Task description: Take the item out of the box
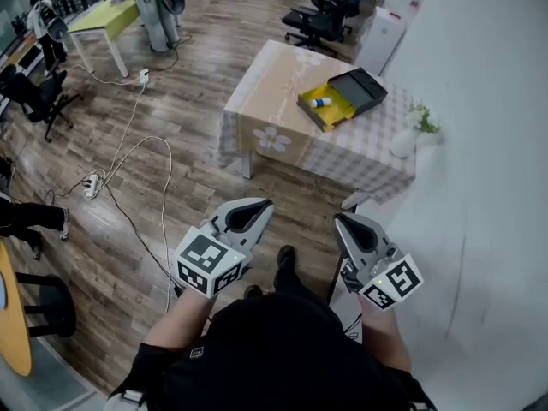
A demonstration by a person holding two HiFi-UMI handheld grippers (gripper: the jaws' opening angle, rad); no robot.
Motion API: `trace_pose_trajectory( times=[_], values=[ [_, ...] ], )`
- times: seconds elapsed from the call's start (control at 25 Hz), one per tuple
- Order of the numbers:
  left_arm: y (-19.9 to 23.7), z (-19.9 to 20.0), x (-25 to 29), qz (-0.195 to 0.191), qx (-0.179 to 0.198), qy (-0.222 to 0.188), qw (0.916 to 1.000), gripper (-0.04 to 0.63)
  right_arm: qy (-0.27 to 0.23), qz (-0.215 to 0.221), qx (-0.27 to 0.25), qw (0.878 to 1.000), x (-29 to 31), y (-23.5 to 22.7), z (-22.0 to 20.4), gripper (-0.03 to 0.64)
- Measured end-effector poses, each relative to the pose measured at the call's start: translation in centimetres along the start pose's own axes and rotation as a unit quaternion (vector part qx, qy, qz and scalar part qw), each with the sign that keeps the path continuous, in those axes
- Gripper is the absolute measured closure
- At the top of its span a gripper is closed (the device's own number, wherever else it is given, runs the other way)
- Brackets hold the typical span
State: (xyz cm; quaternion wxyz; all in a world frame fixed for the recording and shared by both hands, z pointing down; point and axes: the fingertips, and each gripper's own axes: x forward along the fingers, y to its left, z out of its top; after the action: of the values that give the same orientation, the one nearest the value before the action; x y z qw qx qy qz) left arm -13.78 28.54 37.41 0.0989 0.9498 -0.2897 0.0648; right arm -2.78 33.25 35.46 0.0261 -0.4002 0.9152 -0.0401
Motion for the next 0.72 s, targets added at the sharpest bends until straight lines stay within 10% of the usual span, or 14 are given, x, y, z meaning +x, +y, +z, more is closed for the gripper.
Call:
trace_pose_trajectory(
  times=[0.72],
  values=[
    [9.2, 2.0, 14.0, 0.044, -0.020, 0.049, 0.9976, 0.580, -0.011, 0.029, 0.051, 0.998, 6.2, -17.8, 0.1, 0.578]
  ],
)
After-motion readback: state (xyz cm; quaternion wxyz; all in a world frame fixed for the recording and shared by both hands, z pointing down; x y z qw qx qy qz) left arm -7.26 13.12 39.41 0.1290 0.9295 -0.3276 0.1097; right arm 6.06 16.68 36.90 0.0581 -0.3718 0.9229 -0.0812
